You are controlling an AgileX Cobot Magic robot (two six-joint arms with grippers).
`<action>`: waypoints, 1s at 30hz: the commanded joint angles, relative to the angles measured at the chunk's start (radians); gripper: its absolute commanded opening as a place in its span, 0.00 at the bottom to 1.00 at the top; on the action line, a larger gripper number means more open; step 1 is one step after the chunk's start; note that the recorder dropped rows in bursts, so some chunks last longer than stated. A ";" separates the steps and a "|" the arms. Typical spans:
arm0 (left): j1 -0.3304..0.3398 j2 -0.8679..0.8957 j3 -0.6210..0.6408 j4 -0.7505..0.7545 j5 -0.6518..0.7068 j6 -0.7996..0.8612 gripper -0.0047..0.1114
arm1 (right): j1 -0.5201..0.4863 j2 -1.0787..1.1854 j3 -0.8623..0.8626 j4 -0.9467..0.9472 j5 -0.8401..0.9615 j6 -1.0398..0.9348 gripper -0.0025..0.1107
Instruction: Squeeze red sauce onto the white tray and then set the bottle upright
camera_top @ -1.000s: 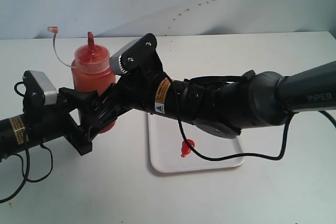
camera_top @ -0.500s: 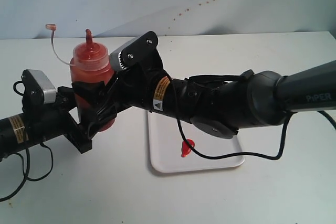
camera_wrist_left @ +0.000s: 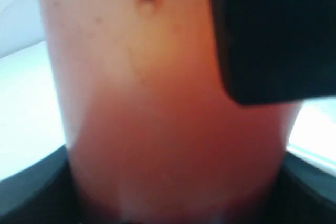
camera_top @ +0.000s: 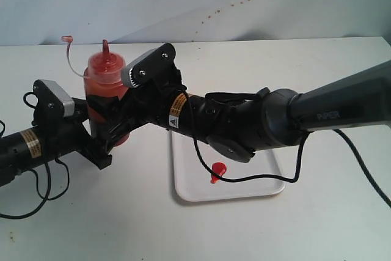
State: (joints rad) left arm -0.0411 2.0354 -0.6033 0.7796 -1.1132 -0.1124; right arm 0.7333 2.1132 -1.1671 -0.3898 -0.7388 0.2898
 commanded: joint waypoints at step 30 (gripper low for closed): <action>0.003 0.075 -0.048 0.071 -0.108 -0.173 0.04 | 0.024 0.082 -0.057 -0.019 0.060 -0.001 0.02</action>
State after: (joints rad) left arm -0.0355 2.1208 -0.6367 0.8253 -1.1233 -0.2738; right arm 0.7466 2.1887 -1.2256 -0.3747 -0.7022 0.2871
